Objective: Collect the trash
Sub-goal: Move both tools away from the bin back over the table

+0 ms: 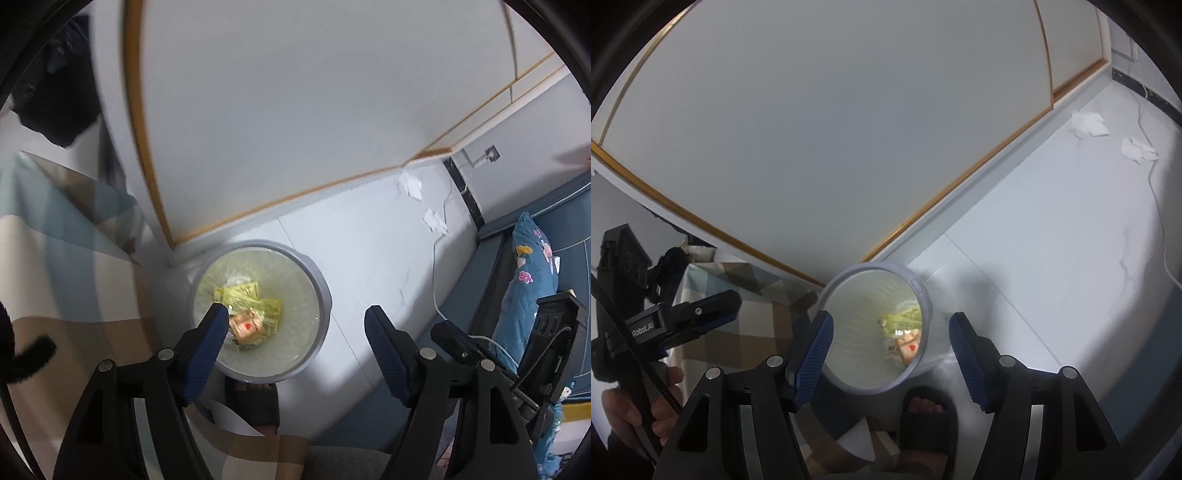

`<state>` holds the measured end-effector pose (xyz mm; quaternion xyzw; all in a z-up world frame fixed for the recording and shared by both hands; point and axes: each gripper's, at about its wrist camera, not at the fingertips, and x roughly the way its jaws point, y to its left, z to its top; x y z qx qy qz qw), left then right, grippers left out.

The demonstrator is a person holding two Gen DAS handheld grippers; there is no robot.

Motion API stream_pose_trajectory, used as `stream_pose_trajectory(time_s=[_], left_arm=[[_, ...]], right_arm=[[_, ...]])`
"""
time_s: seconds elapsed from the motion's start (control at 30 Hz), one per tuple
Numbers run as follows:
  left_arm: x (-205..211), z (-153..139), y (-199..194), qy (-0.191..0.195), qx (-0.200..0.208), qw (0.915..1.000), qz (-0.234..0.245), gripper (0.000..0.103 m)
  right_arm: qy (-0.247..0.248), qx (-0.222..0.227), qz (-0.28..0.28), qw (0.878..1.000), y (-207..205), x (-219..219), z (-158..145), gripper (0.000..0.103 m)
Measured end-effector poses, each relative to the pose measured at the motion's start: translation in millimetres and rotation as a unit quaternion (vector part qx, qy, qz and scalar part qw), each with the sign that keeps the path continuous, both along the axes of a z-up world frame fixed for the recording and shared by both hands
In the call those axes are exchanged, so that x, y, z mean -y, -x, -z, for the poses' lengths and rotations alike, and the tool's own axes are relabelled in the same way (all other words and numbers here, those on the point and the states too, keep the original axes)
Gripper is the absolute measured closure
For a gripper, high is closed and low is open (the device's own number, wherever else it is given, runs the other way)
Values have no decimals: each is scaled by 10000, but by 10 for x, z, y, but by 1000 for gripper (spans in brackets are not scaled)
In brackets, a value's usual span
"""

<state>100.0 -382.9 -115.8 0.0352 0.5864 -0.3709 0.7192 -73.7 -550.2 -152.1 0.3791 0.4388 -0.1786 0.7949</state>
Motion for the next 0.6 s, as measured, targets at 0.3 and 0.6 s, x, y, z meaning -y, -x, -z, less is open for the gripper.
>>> stream_pose_trajectory(time_s=[0.3,0.6], left_arm=[[-625,-617,92,301,1029,9900,-919,30],[-1472,-1127,108,443,1825,9684,-1643,28]], right_arm=[[625,346,-337,9969,-68,-304,-589,30],[1335,1249,-739,9804,-203,-912,-1491,22]])
